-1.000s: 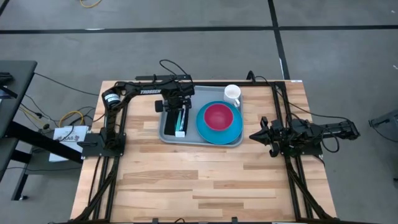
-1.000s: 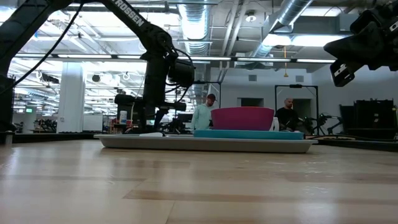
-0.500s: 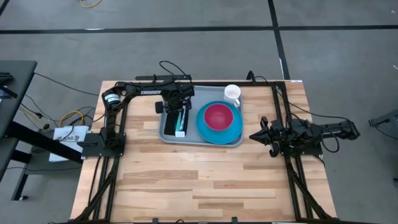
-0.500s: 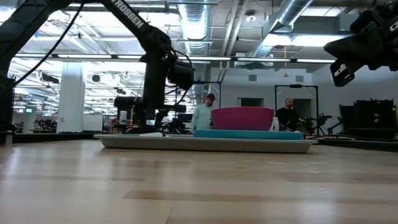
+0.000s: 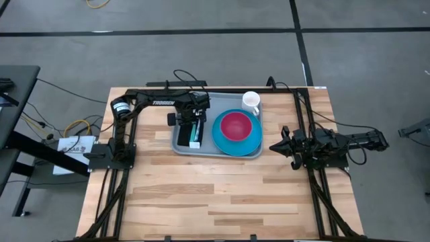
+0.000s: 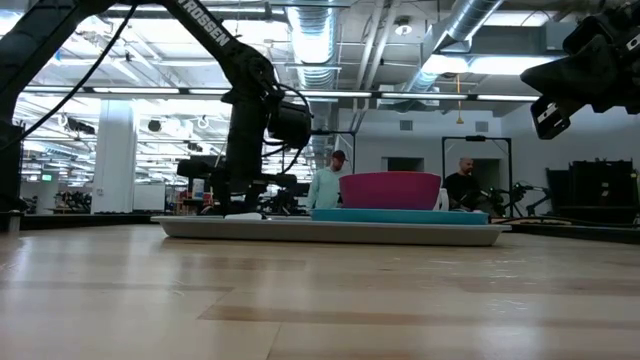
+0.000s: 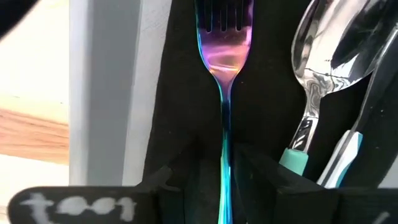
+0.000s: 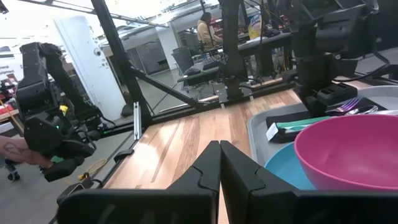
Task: Set up tray
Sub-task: Adjust the blue fork on top of the black napkin
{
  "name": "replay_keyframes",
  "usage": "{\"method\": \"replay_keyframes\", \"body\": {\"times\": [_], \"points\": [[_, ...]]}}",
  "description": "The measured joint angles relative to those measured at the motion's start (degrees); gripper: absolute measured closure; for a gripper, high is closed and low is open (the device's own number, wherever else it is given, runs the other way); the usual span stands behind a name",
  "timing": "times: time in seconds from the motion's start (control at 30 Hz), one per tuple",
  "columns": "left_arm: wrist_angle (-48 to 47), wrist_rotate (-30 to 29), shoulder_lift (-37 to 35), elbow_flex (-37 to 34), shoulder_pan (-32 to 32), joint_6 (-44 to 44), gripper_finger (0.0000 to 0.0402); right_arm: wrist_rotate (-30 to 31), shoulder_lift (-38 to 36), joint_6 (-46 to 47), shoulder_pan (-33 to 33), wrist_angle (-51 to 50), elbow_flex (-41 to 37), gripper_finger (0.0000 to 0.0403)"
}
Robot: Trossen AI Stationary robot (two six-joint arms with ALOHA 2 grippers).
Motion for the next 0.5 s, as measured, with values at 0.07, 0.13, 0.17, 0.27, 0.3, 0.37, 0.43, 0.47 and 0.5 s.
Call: {"method": "replay_keyframes", "body": {"times": [0.07,0.13,0.17,0.27,0.3,0.37,0.43,0.47,0.5], "points": [[0.1,0.0,0.0,0.0,0.0,0.0,0.0319,0.0,0.0,0.0,0.0,0.0,0.0,0.0403],[0.2,0.0,0.0,0.1,0.0,0.0,0.0319,0.0,0.0,0.0,0.0,0.0,0.0,0.0403],[0.3,0.0,0.0,0.1,0.0,0.1,0.0319,0.0,0.0,0.0,0.0,0.0,0.0,0.0403],[0.5,0.0,0.0,0.1,0.0,0.0,0.0319,0.0,0.0,0.0,0.0,0.0,0.0,0.0403],[0.5,0.0,0.0,0.1,0.0,0.1,0.0319,0.0,0.0,0.0,0.0,0.0,0.0,0.0403],[0.4,0.0,0.0,0.1,0.0,0.4,0.0319,0.0,0.0,0.0,0.0,0.0,0.0,0.0403],[0.4,-0.2,0.0,0.2,0.0,0.4,0.0319,0.0,0.0,0.0,0.0,0.0,0.0,0.0403],[0.4,-0.4,0.0,0.2,0.0,0.4,0.0319,0.0,0.0,0.0,0.0,0.0,0.0,0.0403],[0.4,-0.5,0.0,0.2,0.0,0.4,0.0319,0.0,0.0,0.0,0.0,0.0,0.0,0.0403]]}}
